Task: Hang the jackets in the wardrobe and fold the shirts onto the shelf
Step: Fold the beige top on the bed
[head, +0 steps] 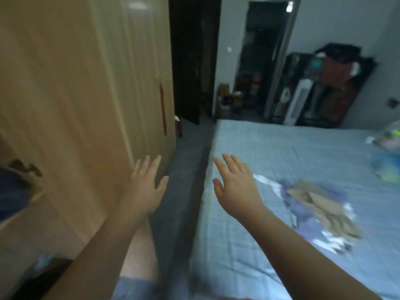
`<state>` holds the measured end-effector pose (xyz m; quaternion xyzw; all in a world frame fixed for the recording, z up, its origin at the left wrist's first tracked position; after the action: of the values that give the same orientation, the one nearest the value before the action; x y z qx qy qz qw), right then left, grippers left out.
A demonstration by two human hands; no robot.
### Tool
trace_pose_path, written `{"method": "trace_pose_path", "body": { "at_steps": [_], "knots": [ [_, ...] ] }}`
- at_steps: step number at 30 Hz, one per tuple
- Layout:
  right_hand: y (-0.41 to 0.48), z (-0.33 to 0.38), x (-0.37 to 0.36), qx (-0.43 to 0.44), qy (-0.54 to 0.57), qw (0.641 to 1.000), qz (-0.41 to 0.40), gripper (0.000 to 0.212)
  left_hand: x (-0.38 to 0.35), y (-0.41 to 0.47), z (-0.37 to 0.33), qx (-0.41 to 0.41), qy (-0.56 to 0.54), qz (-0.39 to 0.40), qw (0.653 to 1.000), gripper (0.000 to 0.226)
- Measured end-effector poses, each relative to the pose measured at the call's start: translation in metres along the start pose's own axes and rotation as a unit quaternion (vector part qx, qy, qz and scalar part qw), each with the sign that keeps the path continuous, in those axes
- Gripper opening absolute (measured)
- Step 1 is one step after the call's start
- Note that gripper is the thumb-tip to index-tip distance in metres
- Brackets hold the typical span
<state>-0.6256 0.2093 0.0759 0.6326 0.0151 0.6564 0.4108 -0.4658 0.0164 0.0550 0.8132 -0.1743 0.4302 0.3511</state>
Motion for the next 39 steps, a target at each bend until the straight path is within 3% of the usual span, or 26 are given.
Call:
{"method": "trace_pose_path", "body": {
  "at_steps": [5, 13, 24, 33, 39],
  "knots": [
    [-0.099, -0.147, 0.001, -0.132, -0.061, 0.985, 0.097, 0.063, -0.106, -0.037, -0.105, -0.064, 0.022, 0.120, 0.990, 0.067],
    [-0.171, -0.282, 0.025, -0.240, -0.084, 0.962, 0.099, 0.062, -0.210, -0.058, -0.239, -0.178, 0.015, 0.194, 0.965, 0.065],
    [-0.169, -0.482, -0.026, -0.279, -0.102, 0.941, 0.163, 0.060, -0.397, -0.036, -0.373, -0.219, -0.037, 0.293, 0.930, 0.065],
    [-0.182, -0.656, -0.079, -0.356, -0.085, 0.897, 0.247, 0.058, -0.559, -0.006, -0.494, -0.249, -0.073, 0.374, 0.890, 0.069],
    [-0.224, -0.745, -0.138, -0.390, -0.037, 0.870, 0.301, 0.058, -0.659, -0.039, -0.544, -0.256, -0.095, 0.419, 0.866, 0.058]
  ]
}}
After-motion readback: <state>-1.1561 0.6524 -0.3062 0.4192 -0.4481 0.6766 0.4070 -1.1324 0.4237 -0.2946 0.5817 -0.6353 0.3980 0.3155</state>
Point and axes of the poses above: each hand's wrist, its own y-axis towards the middle knuckle, its own x-axis out of the back of the hand, z = x × y, the point moved 4 cm from there along y, towards the middle knuckle, and after that the axes turned 11 degrees about -z, right-handed, at the moved point
